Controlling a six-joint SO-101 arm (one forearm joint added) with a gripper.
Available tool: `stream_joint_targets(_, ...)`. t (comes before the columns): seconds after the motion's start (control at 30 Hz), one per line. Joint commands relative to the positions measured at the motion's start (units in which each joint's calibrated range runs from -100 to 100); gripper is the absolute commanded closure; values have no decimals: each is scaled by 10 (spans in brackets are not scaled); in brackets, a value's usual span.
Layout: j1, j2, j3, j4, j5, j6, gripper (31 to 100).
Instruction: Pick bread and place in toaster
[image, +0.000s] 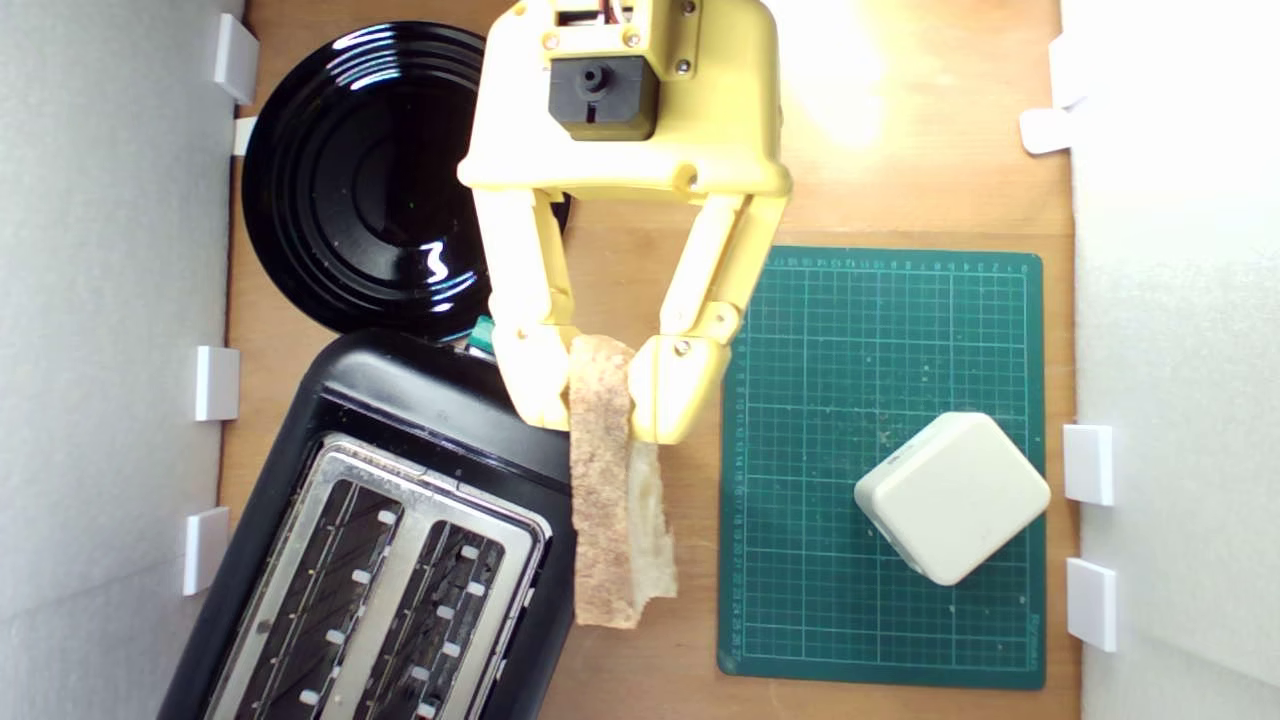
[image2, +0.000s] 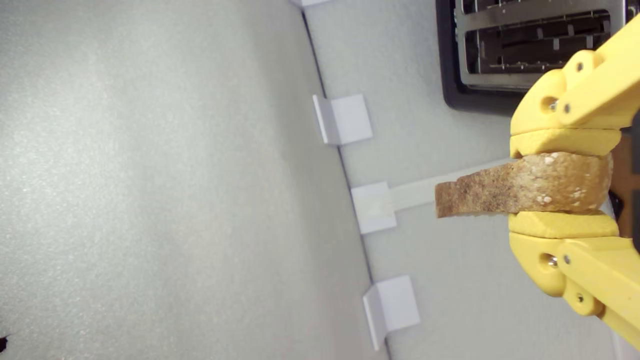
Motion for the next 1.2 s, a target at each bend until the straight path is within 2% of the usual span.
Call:
stream_joint_targets(0.0,30,-27,-38,4,4,31,732)
stream_joint_targets(0.13,66,-27,-38,5,4,48,732)
stream_joint_targets(0.67,134,10,-38,2,27,83,732)
stream_joint_targets(0.83,148,11,-38,-2,101,109,732)
stream_joint_targets(1.17,169,46,-56,0,103,108,732)
